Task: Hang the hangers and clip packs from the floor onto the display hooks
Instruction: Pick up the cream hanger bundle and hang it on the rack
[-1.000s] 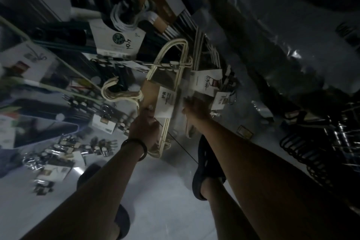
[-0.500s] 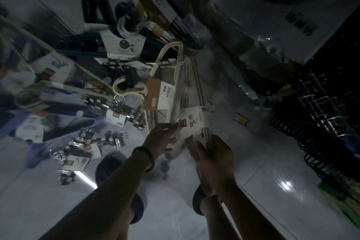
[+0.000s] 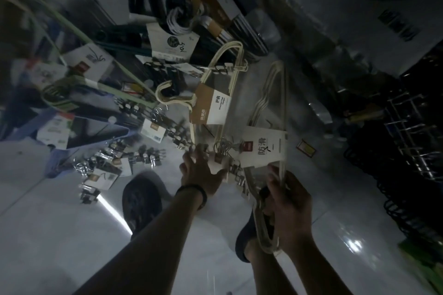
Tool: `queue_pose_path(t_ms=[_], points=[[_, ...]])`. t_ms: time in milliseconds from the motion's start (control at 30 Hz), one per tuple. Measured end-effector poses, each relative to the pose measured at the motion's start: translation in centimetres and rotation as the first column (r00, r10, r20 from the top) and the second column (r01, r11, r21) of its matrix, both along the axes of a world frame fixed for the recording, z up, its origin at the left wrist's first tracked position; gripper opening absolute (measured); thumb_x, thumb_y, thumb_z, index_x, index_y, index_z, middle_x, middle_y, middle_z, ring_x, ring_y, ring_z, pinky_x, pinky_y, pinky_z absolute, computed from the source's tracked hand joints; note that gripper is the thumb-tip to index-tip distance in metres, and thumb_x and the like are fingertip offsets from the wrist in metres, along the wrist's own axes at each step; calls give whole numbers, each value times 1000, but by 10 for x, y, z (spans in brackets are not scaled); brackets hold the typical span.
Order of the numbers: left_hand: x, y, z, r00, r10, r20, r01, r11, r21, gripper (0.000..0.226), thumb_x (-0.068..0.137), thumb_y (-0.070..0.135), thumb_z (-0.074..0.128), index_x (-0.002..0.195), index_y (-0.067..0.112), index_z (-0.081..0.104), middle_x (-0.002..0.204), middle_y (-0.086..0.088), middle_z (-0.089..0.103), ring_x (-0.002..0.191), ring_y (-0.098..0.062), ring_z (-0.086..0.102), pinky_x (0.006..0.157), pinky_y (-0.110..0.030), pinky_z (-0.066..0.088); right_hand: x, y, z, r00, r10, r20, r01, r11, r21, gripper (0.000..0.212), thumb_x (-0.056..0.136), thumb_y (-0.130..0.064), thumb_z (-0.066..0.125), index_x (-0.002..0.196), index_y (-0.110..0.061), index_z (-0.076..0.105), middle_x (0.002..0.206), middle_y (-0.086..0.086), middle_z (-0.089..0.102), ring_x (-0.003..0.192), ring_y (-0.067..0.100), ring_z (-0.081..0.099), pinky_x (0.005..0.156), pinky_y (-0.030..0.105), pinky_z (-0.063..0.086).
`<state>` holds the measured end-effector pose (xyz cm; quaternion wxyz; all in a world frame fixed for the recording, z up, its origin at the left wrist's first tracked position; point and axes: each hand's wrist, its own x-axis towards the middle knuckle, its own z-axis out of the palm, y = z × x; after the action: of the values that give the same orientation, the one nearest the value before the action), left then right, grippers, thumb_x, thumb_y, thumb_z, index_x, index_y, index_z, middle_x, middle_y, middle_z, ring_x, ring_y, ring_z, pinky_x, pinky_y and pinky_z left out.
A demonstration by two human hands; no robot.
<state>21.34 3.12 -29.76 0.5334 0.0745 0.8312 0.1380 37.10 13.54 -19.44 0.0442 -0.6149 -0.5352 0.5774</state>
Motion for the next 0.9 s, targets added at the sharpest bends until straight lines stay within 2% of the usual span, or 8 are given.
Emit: queue_pose_path(t_ms=[133,267,367,500,700,800,867,900], points=[[-19,3,-24,914,-399,-76,404,913,62,106,69,78,73,159,42,30,175,7,5,161,-29,3,126,-61,11,12,17,7,998,48,-32,-48,999,-10,10,102,-33,63,100,-32,72,80,10,73,61,21,69,51,34,53],[-26,7,-27,820,-572,4,572,820,3,99,51,108,49,117,37,69,137,10,62,132,-19,55,122,-59,26,26,24,8,994,108,12,-109,993,49,13,101,-34,62,102,-24,71,80,9,74,56,17,67,46,20,51],[7,6,-11,905,-415,93,408,909,82,81,77,93,52,103,20,73,97,-2,74,96,-21,70,95,-47,56,28,22,-4,993,100,60,-106,988,109,19,102,-33,65,116,-23,72,103,2,79,83,9,75,62,21,59],[52,14,15,946,-222,234,182,966,184,6,103,31,64,102,27,61,93,8,62,100,-22,68,82,-34,61,16,16,-20,1000,19,13,-20,995,97,18,101,-26,67,117,-25,72,103,-6,79,91,13,76,72,39,64],[108,33,25,848,-446,287,414,895,167,19,97,41,65,108,26,65,98,3,70,93,-19,66,89,-36,56,-9,26,-43,999,28,26,-31,992,122,20,102,-26,65,120,-18,71,101,-11,75,83,-7,69,65,13,55],[118,41,9,882,-410,232,376,910,177,29,94,39,70,117,25,61,112,1,66,104,-22,62,95,-40,56,-11,36,-49,998,-33,-47,34,999,21,20,103,-33,64,111,-16,71,67,-5,64,56,11,55,52,25,45],[102,49,5,955,-198,221,165,973,161,27,97,37,67,120,23,62,122,-2,63,112,-23,60,98,-41,55,-9,41,-48,987,-129,-95,121,989,-84,23,103,-32,64,106,-10,69,59,-3,58,50,13,51,48,27,42],[91,52,5,951,70,301,-118,983,144,23,103,36,60,119,20,63,124,-5,66,112,-23,63,97,-41,56,-7,42,-48,980,-162,-119,146,981,-129,23,103,-28,62,109,-6,67,58,-6,59,47,9,54,45,23,43]])
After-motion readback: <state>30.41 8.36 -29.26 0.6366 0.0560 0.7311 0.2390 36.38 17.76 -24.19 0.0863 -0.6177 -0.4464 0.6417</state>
